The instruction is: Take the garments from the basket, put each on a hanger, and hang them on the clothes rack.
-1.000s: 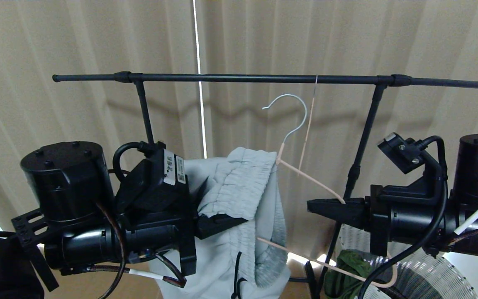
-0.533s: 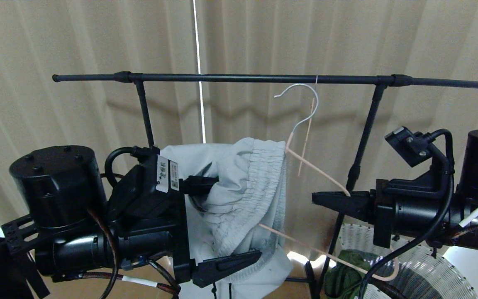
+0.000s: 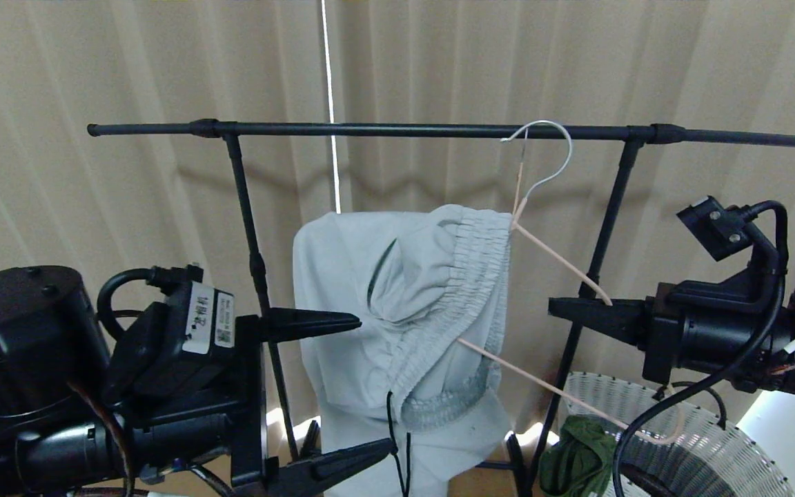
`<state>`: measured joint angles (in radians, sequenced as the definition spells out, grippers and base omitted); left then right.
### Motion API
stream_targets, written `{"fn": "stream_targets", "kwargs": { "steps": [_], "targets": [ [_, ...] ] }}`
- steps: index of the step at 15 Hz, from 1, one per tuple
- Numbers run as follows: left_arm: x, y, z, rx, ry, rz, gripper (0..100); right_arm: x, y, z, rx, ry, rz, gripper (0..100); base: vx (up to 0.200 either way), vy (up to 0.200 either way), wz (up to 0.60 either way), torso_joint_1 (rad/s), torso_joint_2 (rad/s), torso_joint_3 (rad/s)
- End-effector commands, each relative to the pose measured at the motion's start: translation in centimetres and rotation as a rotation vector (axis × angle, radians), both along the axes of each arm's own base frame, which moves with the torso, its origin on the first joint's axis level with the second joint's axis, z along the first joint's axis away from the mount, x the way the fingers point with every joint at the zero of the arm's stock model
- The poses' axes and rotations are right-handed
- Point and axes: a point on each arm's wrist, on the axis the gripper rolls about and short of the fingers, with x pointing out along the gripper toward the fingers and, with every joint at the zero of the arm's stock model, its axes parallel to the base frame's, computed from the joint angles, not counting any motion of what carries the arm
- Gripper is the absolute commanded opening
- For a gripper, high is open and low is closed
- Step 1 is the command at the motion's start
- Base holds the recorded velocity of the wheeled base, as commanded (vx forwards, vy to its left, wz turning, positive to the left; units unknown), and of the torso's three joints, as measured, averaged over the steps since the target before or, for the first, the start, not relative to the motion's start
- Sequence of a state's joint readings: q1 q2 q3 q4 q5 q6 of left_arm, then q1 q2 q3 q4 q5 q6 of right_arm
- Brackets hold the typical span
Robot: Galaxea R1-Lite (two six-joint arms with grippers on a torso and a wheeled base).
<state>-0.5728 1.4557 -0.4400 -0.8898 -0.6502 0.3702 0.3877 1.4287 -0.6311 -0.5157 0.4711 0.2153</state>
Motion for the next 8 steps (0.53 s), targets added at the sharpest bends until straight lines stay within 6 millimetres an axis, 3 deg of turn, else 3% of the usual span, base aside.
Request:
{"fn": "stream_targets", "kwargs": {
  "steps": [1, 4, 8],
  "targets": [
    [-0.6, 1.7, 0.8, -0.019, -0.042, 0.055, 100, -0.2, -0.3, 0.0, -0.008, -0.008, -0.003, 0, 0.0, 0.0, 0.0, 0.0, 0.0, 0.0],
    [-0.4, 3.7, 2.3, -0.041, -0.129, 0.156, 100, -0.6, -0.2, -0.4, -0.049, -0.029, 0.019, 0, 0.0, 0.0, 0.0, 0.0, 0.0, 0.0],
    [0.4, 3.6, 4.6, -0.051, -0.252, 0.184, 100, -1.4, 1.3, -1.0, -0.07, -0.002, 0.098, 0, 0.0, 0.0, 0.0, 0.0, 0.0, 0.0]
  ]
}}
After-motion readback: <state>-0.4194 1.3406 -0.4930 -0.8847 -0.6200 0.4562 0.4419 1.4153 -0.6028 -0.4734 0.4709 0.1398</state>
